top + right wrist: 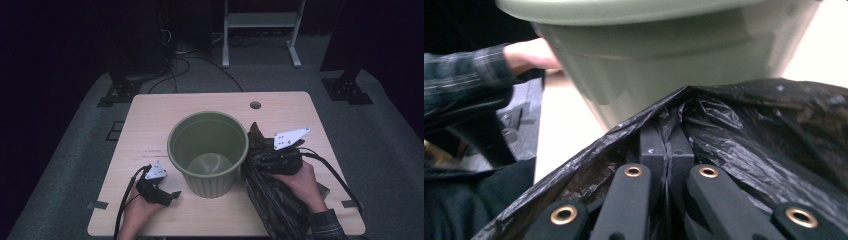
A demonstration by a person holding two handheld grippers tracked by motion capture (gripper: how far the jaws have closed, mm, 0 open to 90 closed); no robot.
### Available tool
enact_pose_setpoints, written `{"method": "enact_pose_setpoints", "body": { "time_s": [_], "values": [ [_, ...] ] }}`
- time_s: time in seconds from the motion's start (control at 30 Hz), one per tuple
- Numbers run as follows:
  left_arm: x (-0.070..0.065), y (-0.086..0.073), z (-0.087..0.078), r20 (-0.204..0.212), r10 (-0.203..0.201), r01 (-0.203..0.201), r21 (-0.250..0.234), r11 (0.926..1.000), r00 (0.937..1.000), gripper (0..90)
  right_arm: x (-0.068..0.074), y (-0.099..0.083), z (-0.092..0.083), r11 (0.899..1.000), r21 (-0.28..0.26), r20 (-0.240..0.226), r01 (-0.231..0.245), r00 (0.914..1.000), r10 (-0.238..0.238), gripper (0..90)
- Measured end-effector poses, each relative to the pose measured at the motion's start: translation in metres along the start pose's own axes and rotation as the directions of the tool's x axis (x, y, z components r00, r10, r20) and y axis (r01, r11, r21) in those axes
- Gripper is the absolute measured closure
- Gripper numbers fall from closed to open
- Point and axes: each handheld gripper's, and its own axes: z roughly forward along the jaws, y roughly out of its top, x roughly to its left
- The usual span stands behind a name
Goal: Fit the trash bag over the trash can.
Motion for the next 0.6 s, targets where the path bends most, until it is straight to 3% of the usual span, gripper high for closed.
{"method": "enact_pose_setpoints", "body": {
  "time_s": [0.1,0.23,0.6],
  "values": [
    [0.0,0.0,0.0,0.0,0.003,-0.003,0.002,1.0,1.0,0.0,0.004,0.008,-0.006,1.0,-0.004,-0.044,0.016,0.9989,-0.016,89.3],
    [0.0,0.0,0.0,0.0,0.003,-0.003,0.002,1.0,1.0,0.0,0.007,0.015,-0.013,0.999,-0.012,-0.062,0.039,0.9973,-0.039,89.3],
    [0.0,0.0,0.0,0.0,0.003,-0.003,0.002,1.0,1.0,0.0,0.014,0.042,-0.033,0.994,-0.058,-0.076,0.092,0.9925,-0.096,89.3]
  ]
}}
